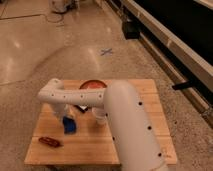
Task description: Wipe the white sponge on the table
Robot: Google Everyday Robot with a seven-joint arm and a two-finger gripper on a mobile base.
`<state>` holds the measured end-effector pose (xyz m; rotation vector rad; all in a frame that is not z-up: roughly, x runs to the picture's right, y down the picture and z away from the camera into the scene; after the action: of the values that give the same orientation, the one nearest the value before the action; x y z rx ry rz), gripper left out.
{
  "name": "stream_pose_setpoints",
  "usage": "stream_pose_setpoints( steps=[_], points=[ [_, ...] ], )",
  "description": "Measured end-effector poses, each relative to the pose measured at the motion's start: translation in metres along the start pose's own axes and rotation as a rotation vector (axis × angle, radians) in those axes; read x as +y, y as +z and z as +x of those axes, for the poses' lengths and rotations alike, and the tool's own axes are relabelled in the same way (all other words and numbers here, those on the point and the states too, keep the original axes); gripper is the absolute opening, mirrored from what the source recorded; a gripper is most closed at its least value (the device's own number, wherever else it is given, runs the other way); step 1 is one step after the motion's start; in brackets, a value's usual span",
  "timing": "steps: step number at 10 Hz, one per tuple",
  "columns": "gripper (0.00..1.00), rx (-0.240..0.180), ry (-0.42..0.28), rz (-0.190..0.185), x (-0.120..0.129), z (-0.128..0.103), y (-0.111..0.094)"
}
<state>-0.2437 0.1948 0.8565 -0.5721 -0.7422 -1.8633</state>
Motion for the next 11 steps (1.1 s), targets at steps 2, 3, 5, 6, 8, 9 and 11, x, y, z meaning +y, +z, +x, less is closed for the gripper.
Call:
stream_pose_setpoints(
  steps=[2, 3, 5, 6, 8, 9, 11],
  points=[
    [0.28, 0.008, -0.038, 0.031, -0.022, 0.004, 0.001],
    [0.35, 0.015, -0.049, 0.043, -0.029, 0.007, 0.0],
    [0.58, 0.04, -0.074, 0.075, -0.046, 0.019, -0.005],
    [0.66, 0.05, -0.078, 0.085, -0.049, 0.022, -0.007],
    [0.8, 0.071, -0.085, 0.113, -0.056, 0.029, -0.013],
    [0.8, 0.079, -0.088, 0.119, -0.057, 0.031, -0.014],
    [0.8, 0.103, -0.092, 0.123, -0.052, 0.034, -0.018]
  ],
)
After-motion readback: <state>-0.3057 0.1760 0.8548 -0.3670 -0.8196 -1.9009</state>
